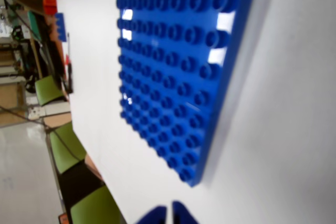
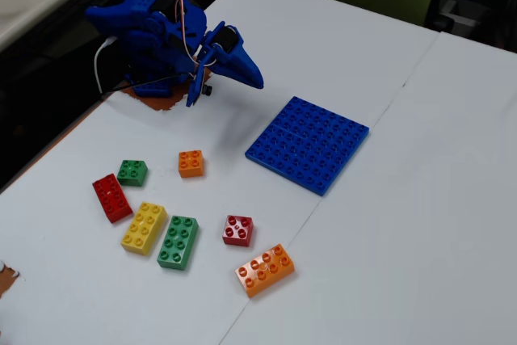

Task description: Pick up the 2x4 green block and go up the 8x8 blue block.

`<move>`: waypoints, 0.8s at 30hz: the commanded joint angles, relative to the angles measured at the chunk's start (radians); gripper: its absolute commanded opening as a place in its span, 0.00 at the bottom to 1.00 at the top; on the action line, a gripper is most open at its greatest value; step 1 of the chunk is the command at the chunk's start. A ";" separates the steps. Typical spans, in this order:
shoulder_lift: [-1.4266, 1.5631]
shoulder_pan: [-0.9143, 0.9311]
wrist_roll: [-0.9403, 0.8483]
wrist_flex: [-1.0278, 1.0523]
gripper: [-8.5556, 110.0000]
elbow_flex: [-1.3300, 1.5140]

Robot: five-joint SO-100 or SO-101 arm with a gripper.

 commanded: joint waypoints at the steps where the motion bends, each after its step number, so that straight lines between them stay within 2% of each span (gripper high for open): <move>1: 0.046 -0.026 -0.021 0.006 0.07 0.043; 4: 0.046 -0.026 -0.035 0.006 0.07 0.043; 7: 0.046 -0.025 -0.161 -0.031 0.07 0.043; 12: 0.044 -0.028 -0.555 -0.081 0.07 0.041; 17: 0.044 -0.018 -0.950 -0.032 0.07 0.041; 20: 0.044 -0.012 -1.040 0.005 0.07 0.035; 24: 0.046 0.011 -1.055 0.020 0.07 0.009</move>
